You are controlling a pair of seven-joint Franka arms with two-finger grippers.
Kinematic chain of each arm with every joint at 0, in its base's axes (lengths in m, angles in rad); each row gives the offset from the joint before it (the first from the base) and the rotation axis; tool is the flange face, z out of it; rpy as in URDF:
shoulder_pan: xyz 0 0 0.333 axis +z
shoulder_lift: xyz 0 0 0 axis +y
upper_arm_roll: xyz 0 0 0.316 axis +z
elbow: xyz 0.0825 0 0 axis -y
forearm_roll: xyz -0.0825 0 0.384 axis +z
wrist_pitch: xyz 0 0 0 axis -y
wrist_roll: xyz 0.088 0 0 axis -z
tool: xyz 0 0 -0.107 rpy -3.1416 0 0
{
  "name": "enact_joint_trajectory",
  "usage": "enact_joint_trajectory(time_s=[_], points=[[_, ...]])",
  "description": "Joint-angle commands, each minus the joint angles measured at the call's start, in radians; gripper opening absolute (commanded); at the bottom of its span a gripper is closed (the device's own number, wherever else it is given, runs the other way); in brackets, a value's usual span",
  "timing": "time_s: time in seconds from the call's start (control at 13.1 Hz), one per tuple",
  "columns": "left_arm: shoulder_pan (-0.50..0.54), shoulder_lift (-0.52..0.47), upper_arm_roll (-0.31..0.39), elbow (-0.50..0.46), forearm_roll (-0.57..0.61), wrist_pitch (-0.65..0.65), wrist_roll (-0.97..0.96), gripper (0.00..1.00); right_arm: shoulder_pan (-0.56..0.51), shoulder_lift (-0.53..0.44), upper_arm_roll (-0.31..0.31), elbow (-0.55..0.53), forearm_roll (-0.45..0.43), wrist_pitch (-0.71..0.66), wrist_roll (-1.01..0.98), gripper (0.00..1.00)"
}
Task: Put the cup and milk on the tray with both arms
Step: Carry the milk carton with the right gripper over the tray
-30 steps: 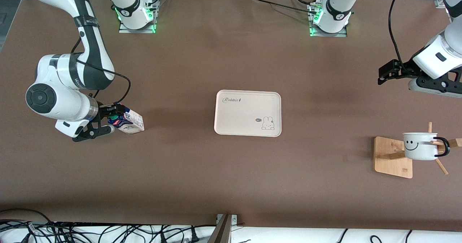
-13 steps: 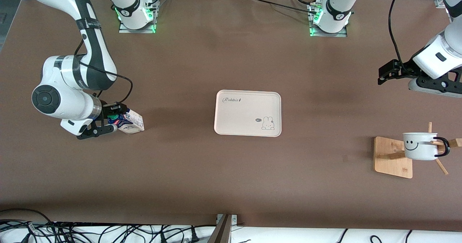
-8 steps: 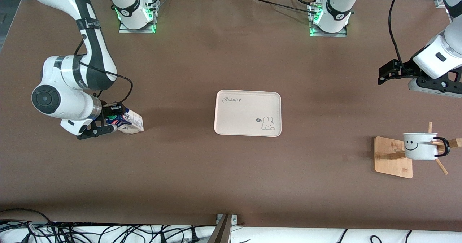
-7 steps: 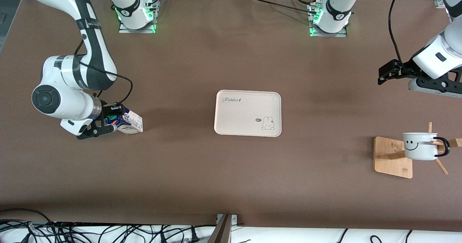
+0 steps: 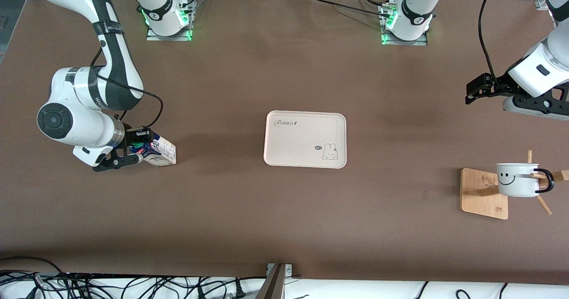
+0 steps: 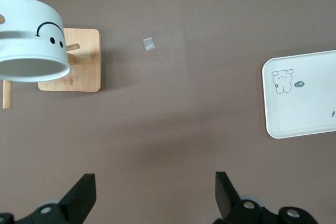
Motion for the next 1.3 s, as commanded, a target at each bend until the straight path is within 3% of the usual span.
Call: enact_joint_trajectory(time_s=[0.0, 0.3, 0.61, 1.22], points=[[-0.003, 0.014, -0.001, 0.034, 0.021, -0.023, -0.009, 1.0, 0.023, -0.018, 0.007, 0.046, 0.028, -0.06, 0.071, 0.54], [-0.003, 0.014, -0.001, 0.034, 0.021, -0.025, -0.009, 1.0, 0.139, -0.01, 0.007, 0.11, 0.039, -0.103, 0.246, 0.54], [-0.003, 0.014, -0.001, 0.034, 0.021, -0.025, -0.009, 1.0, 0.285, 0.014, 0.007, 0.167, 0.131, -0.103, 0.448, 0.54], [-0.003, 0.014, -0.001, 0.034, 0.021, -0.025, -0.007, 1.0, 0.54, 0.186, 0.007, 0.388, 0.151, -0.09, 0.723, 0.54]])
